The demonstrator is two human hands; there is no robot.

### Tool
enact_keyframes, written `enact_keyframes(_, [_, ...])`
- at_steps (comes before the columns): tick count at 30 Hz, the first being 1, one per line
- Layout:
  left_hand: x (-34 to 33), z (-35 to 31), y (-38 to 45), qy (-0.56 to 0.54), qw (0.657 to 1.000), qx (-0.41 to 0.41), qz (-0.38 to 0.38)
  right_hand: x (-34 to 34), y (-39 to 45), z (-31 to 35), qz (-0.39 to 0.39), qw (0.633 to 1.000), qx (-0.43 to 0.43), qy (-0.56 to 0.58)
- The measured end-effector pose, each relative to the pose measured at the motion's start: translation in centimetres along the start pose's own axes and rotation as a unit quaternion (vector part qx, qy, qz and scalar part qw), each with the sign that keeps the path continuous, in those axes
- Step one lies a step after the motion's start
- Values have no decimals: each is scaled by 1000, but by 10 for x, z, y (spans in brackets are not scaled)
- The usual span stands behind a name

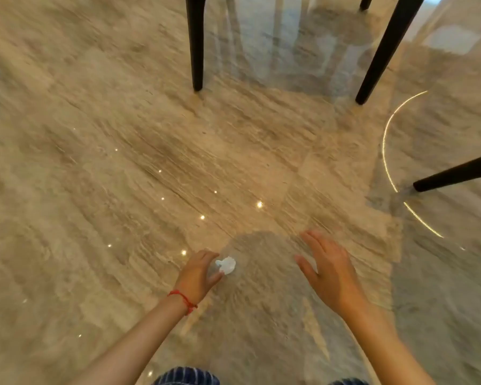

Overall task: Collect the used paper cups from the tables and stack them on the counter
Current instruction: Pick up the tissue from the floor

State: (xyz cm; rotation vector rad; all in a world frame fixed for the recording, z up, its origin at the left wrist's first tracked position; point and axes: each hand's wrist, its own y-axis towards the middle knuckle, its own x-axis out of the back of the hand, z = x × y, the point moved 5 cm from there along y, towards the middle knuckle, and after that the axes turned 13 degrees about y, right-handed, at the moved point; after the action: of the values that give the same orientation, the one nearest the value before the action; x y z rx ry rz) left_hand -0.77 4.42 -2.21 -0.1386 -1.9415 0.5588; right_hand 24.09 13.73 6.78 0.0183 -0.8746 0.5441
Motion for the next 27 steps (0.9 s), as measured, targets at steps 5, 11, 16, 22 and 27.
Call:
enact_keyframes(5, [-34, 0, 10, -8, 1000, 8, 1, -33, -1, -21, 48, 999, -8, -10])
enact_keyframes(11, [-36, -11, 18, 3, 997, -3, -82, -42, -6, -31, 45, 999, -16, -9])
enact_keyframes(16, [-26, -14, 24, -138, 980, 109, -93, -37, -10, -30, 40, 998, -36, 15])
enact_keyframes(22, [21, -33, 1, -459, 857, 225, -69, 1, -16, -1, 15, 997, -61, 49])
enact_keyframes(27, [96, -61, -32, -522, 818, 234, -63, 50, -25, 50, -13, 995, -70, 75])
